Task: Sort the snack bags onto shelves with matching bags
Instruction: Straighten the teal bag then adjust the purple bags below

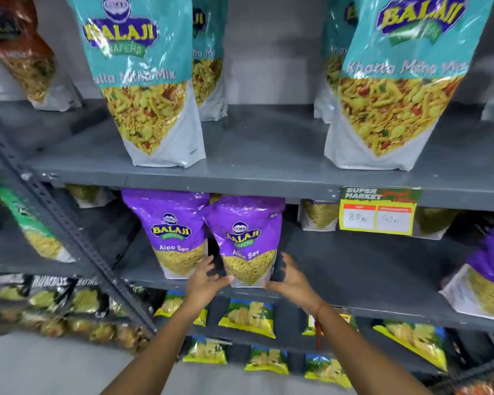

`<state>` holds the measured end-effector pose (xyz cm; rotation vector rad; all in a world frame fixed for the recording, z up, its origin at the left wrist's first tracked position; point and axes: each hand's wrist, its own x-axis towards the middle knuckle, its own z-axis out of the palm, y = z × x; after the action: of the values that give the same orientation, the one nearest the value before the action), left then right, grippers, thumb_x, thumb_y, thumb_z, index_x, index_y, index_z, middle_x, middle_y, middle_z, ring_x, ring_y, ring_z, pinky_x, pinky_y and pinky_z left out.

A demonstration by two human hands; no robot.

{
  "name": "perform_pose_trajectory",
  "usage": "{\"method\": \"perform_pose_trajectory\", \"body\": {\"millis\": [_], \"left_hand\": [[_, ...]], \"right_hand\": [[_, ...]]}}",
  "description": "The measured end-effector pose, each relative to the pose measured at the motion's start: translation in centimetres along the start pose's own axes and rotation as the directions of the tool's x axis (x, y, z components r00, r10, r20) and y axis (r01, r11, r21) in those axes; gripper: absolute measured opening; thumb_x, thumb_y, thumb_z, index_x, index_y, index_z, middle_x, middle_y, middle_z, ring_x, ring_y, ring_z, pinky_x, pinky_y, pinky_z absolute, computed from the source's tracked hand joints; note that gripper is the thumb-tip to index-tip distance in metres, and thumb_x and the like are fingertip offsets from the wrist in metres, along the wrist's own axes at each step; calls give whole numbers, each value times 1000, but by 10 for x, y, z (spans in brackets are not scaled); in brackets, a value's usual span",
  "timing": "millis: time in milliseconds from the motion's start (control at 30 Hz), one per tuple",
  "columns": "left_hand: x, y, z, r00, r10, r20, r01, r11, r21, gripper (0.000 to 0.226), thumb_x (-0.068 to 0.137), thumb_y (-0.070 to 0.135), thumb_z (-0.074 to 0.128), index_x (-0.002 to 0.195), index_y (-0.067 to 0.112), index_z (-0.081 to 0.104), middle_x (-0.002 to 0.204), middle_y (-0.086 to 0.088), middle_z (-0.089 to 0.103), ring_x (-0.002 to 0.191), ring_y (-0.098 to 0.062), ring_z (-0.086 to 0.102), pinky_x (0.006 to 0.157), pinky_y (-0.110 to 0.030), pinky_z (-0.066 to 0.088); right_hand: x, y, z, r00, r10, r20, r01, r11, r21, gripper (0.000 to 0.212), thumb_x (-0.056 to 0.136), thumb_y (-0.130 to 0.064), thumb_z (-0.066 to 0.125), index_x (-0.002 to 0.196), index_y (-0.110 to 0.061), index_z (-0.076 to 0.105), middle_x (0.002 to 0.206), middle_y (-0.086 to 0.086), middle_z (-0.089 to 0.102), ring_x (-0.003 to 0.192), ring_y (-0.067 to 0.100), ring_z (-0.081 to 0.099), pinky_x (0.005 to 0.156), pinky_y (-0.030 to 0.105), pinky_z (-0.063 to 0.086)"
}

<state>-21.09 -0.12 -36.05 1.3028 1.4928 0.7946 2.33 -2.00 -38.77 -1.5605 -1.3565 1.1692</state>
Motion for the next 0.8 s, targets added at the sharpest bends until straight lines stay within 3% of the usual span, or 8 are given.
{"method": "perform_pose_trajectory", "body": {"millis": [67, 100, 167, 267, 400, 467, 600, 800], "left_hand": [[10, 2, 2, 997, -8, 80, 5, 1000, 29, 88, 76, 16, 81, 148, 15, 30, 136, -3, 44, 125, -31, 54, 102, -46, 48], [14, 2, 3, 994, -3, 107, -1, 999, 34, 88, 73, 24, 84, 145, 21, 34, 139, -2, 46, 124, -31, 55, 101, -46, 49], [25, -6, 5, 995, -5, 102, -1, 998, 61, 83, 59, 46, 85, 132, 29, 49, 133, -7, 60, 119, -29, 61, 101, -50, 51], [38, -20, 12, 998, -5, 66, 1, 998, 60, 86, 51, 56, 84, 125, 21, 56, 122, -11, 68, 114, -28, 63, 100, -52, 51], [30, -7, 28, 998, 27, 58, -30, 999, 45, 58, 54, 47, 83, 106, 37, 60, 111, -4, 71, 109, -25, 65, 96, -50, 53], [28, 0, 42, 998, 34, 61, -37, 998, 46, 58, 50, 51, 83, 102, 40, 60, 111, -4, 71, 106, -22, 66, 94, -47, 54], [26, 13, 78, 994, 65, 90, -72, 995, 73, 80, 44, 62, 80, 115, 28, 62, 115, -5, 71, 96, -10, 67, 88, -35, 54], [14, 41, 133, 985, 130, 117, -150, 971, 185, 67, 63, 43, 87, 123, 27, 60, 116, -4, 72, 104, -21, 69, 96, -40, 52]], "right_hand": [[12, 5, 8, 999, 13, 30, -11, 998, -60, 80, 57, -32, 89, 124, -30, 46, 131, 1, 59, 123, 22, 58, 102, 45, 51], [17, 7, 11, 999, 24, 30, -23, 998, -55, 80, 56, -35, 88, 125, -28, 48, 129, 1, 61, 123, 22, 59, 102, 46, 51], [23, 8, 16, 1000, 23, 10, -23, 999, -43, 79, 63, -29, 88, 131, -23, 48, 128, 0, 64, 120, 20, 60, 102, 42, 51], [26, 11, 15, 998, 1, -55, -5, 998, -59, 70, 70, -23, 86, 131, -18, 53, 126, 3, 68, 115, 20, 64, 101, 43, 52], [20, 16, 3, 996, -6, -94, 2, 999, -46, 68, 72, -18, 86, 131, -16, 53, 126, 6, 69, 114, 22, 66, 99, 42, 54], [16, 19, -10, 994, 4, -112, -8, 999, -40, 68, 72, -17, 86, 131, -16, 52, 126, 7, 68, 114, 23, 66, 99, 42, 54], [3, 27, -47, 988, 58, -141, -63, 998, -28, 65, 70, -20, 88, 124, -28, 51, 124, 4, 69, 112, 22, 67, 97, 37, 55], [-18, 44, -101, 972, 112, -205, -120, 992, -26, 60, 72, -17, 87, 118, -25, 50, 113, 2, 68, 107, 24, 67, 96, 40, 56]]}}
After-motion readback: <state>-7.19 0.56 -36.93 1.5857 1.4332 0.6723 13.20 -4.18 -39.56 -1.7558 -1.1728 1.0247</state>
